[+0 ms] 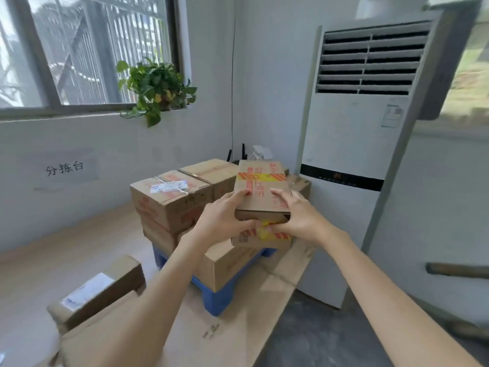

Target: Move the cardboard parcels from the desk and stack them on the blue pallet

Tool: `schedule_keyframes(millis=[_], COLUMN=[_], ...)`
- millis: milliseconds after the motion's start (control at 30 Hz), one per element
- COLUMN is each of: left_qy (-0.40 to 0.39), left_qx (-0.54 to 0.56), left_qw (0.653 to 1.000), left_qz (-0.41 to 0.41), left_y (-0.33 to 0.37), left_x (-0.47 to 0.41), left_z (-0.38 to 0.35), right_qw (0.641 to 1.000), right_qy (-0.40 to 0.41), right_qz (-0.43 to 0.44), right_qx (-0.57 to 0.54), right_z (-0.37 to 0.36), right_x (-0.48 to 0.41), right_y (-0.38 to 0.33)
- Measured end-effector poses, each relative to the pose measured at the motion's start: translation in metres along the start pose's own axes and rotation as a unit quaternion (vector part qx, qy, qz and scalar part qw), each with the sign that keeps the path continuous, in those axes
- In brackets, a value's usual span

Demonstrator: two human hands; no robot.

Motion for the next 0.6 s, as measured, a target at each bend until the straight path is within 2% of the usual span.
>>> schedule_keyframes(millis=[300, 600], left_qy=[-0.014, 0.006], left_qx=[0.024, 0.025], left_qw=[0.999, 1.0], left_qz=[-0.032, -0.005], left_y=[0.004, -0.058], left_x=[-0.133, -0.289], left_z=[-0.078, -0.11], right_qw=[0.999, 1.0], right_qy=[0.012, 0.001], right_qz=[-0.048, -0.017], right_qx=[0.007, 0.024], right_z=[0.038, 0.065], right_x=[-0.085, -0.247], right_y=[0.112, 0.165])
Point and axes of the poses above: each hand's wrist, its own x-axis away from the middle knuckle, its own z-axis out of the back of the hand, y = z × x, the point moved 3 cm from there along -x, towards the middle knuckle, and after that the axes turned 8 degrees about -z, right-handed, at the moved point
